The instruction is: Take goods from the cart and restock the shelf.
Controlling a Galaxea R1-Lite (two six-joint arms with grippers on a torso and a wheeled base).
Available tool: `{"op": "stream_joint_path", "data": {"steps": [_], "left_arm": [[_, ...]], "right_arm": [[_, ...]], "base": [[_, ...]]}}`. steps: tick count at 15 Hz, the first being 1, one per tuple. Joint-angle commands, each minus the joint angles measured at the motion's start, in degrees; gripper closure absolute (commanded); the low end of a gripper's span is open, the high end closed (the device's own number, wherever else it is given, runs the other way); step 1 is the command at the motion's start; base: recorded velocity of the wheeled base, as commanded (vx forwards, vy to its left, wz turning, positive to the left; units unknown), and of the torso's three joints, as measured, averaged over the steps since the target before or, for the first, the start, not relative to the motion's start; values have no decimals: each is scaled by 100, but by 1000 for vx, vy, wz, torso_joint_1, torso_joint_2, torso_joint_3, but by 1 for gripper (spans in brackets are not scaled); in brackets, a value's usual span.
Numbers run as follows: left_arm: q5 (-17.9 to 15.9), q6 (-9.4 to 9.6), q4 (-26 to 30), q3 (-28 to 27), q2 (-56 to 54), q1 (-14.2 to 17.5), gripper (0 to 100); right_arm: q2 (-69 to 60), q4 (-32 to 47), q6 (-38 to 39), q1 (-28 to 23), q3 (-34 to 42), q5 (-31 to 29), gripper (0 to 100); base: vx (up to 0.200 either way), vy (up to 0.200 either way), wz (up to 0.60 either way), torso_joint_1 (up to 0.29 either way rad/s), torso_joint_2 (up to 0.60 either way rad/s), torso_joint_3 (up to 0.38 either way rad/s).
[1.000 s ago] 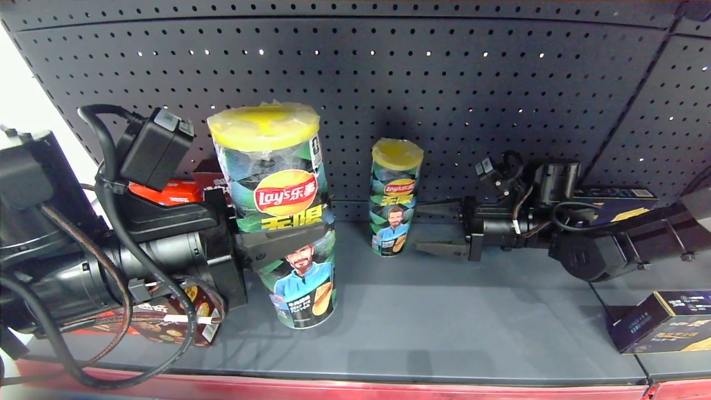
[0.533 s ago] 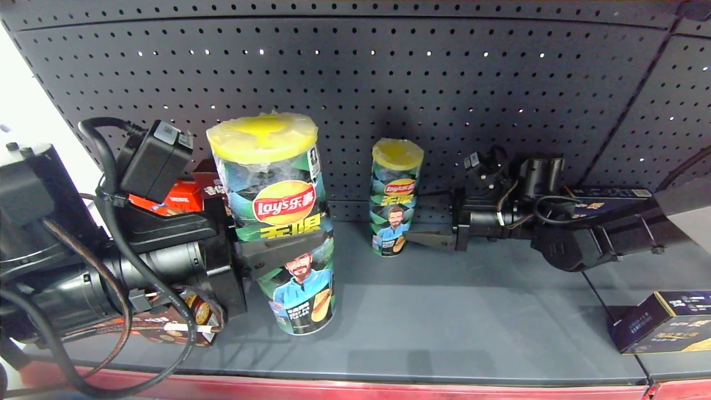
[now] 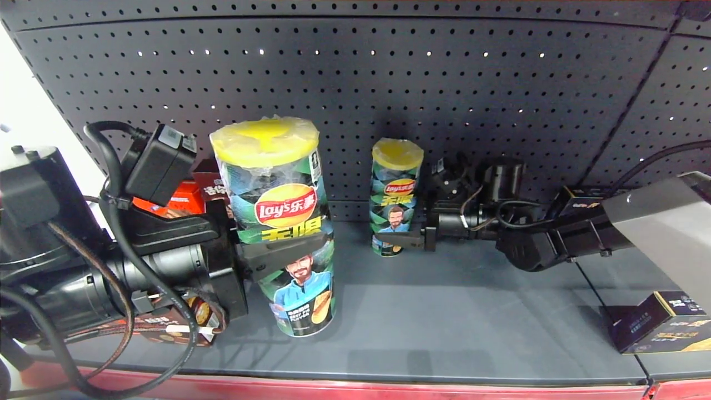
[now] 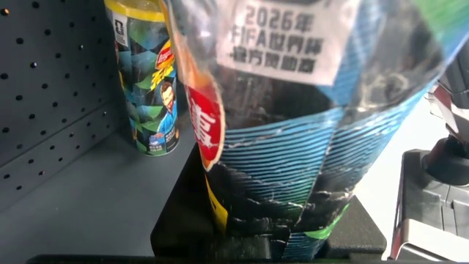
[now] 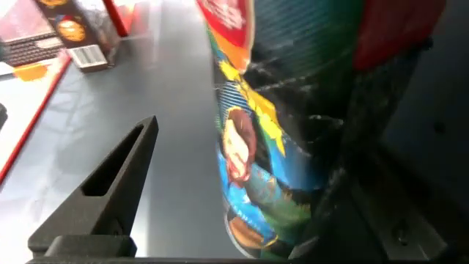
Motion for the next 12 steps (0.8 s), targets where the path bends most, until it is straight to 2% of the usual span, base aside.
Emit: {"op": "stream_joint_path", "data": {"steps": [1,4,5,11,12], "left_arm": [[12,-8,4,25,-7,7,100],[21,-8,4,60,-25,7,100],[21,-8,4,95,-25,7,100],[21,-8,-5,157,-43,33,100],[3,10,-23,219,-51,165,100]], "right_arm": [[231,-16,62,136,-214,-95,0],[372,-25,167,162,-425,-279,0],[381,-34,167,162,-443,-253,100],[126,-42,159,127,-206,-306,100],[3,-104,159,127,-47,-315,100]], "base": [[0,0,0,0,0,0],[0,0,0,0,0,0],[0,0,0,0,0,0],[0,0,0,0,0,0],[0,0,0,0,0,0]]}}
